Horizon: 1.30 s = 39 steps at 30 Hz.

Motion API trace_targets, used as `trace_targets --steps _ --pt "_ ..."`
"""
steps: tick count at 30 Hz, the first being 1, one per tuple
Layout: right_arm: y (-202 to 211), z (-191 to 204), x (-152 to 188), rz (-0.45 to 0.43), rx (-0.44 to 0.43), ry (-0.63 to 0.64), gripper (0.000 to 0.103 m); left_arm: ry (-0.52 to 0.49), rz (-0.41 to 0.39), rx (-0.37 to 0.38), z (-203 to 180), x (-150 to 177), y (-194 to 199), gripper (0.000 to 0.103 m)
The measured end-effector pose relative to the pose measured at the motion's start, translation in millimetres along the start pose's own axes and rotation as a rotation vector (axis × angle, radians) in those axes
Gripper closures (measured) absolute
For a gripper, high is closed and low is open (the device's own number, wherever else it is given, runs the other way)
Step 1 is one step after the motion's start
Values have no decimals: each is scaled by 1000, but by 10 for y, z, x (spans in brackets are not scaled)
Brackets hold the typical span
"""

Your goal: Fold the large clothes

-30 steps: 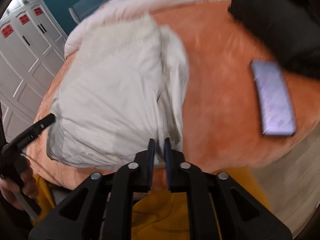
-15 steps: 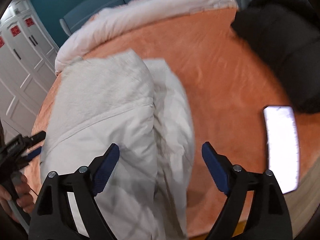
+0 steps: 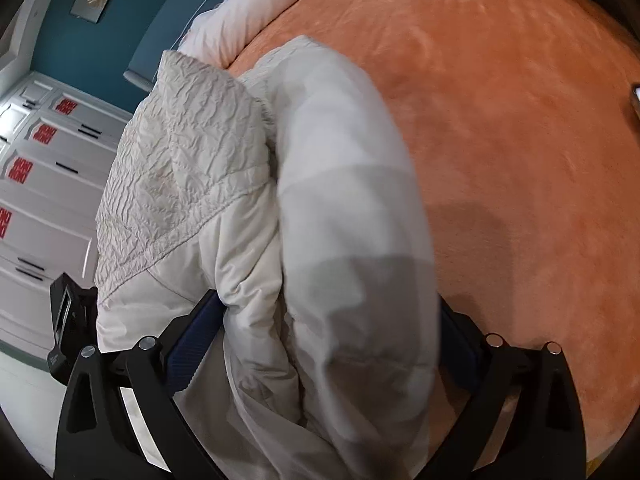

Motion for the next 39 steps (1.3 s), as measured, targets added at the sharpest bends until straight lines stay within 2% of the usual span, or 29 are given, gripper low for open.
trace_targets --steps 1,3,4,6,7,9,12,19,22,27,30,32,34,36,37,38,39 --pt "-24 38 2 5 -11 4 10 -7 8 5 -19 0 -6 5" --pt "-57 118 -11 23 -54 0 25 -19 20 19 -56 -52 -16 9" --pt "-65 168 -6 32 -75 -3 28 -24 24 22 -78 -59 -9 12" --pt "-52 236 12 37 -90 16 45 -35 28 32 -143 -95 31 23" --pt "-24 274 15 33 -92 26 49 -44 26 33 -180 -106 47 25" --pt "33 364 26 20 -90 36 67 -88 13 30 -268 -94 136 35" --pt "136 534 93 -5 -66 69 76 -159 -12 26 -386 -76 335 42" --pt "229 1079 393 -44 -108 134 80 -244 -86 28 -336 -84 933 46" --pt "293 1521 465 -95 -141 206 80 -273 -130 34 -293 -143 1202 46" --pt "346 2197 416 -150 -199 313 80 -307 -235 48 -178 -432 1784 47" --pt "190 2553 360 -162 -230 352 80 -326 -296 25 -105 -667 2081 47" --pt "-35 2694 322 -144 -241 346 79 -347 -329 -13 -2 -809 2161 47" --pt "-303 2657 309 -113 -215 309 71 -337 -335 -46 172 -943 2072 46" --pt "-801 2444 287 -55 -80 263 59 -290 -311 -125 564 -1079 1777 42" --pt "-926 2334 298 -29 -31 246 59 -261 -291 -187 775 -1109 1623 42" --pt "-1096 2156 358 16 35 212 59 -226 -254 -292 1055 -1095 1459 44" --pt "-1107 2073 389 19 49 189 59 -208 -240 -356 1224 -1055 1405 48"
Point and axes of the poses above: each gripper's, at about its wrist camera, not at the fingertips, and y roughly against the way its jaws point, z to its left, x to its underside, the point moved 9 cm from there along -y, roughly the way its jaws point
